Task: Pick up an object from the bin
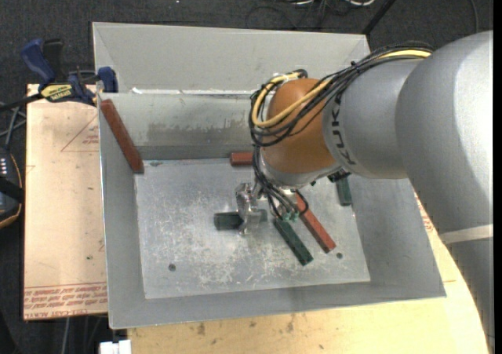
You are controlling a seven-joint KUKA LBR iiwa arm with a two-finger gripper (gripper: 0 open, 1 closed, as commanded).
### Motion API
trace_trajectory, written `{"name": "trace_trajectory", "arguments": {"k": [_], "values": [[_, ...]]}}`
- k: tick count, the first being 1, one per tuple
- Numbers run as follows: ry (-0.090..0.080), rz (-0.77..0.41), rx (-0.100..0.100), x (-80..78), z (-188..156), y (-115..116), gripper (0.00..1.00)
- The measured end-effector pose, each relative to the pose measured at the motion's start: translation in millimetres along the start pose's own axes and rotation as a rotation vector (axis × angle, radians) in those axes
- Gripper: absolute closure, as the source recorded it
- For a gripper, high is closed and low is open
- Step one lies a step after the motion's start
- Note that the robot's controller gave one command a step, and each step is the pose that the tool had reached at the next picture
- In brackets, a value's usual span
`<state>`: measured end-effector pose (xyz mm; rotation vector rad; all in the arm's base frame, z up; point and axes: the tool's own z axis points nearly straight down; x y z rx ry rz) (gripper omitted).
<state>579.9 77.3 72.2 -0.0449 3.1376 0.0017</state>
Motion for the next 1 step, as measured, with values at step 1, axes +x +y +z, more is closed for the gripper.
{"name": "trace_trajectory", "arguments": {"k": [1], "values": [[-0.008,-0.047,-0.001,-9.9,-180.7,24.3,1.00]]}}
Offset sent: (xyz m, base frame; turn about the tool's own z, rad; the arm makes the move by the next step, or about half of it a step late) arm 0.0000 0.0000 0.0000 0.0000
